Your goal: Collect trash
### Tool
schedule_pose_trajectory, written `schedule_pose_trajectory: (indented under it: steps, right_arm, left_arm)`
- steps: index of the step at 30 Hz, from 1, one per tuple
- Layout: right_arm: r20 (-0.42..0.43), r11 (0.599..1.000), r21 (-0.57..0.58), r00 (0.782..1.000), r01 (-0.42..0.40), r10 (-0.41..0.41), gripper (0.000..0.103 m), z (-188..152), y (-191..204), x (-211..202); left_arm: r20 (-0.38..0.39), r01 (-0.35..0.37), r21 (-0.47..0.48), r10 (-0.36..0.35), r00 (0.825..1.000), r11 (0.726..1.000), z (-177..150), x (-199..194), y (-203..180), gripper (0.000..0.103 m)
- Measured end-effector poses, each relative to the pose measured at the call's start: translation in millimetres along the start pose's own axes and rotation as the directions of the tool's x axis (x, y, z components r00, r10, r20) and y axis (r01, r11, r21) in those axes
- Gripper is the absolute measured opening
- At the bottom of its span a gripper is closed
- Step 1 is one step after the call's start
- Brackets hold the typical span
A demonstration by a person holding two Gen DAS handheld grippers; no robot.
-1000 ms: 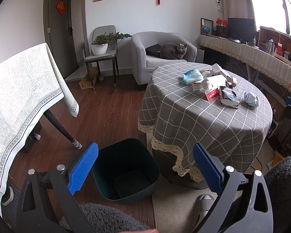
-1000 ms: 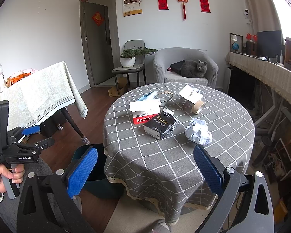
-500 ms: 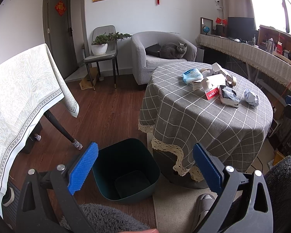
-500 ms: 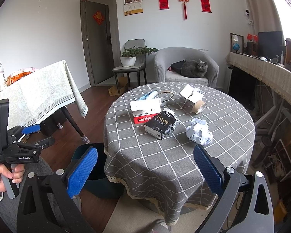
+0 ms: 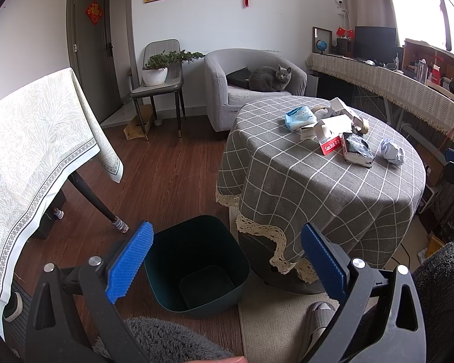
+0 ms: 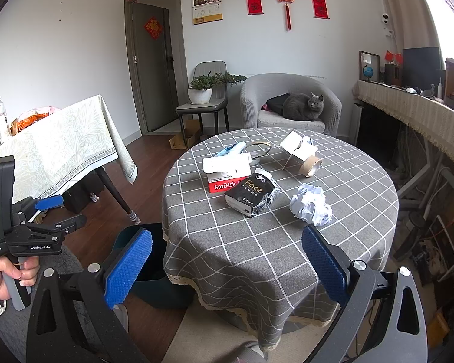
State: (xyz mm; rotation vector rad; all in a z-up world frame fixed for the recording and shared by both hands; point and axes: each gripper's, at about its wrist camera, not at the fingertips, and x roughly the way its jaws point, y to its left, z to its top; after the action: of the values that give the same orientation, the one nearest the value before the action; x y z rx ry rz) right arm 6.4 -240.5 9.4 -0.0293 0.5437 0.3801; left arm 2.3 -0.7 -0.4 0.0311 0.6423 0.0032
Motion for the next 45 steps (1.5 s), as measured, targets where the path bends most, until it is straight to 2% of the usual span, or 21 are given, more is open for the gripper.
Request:
schedule_pose_trajectory:
  steps: [45]
  right_arm:
    - [-0.001, 1.000, -0.001, 1.000, 0.001, -0.001, 0.100, -0.3, 0.5, -0.2]
  left_arm:
    - [-0.002, -0.002, 0.009, 0.002, 1.000, 1.000, -3.5, -0.1, -3.7, 0.100]
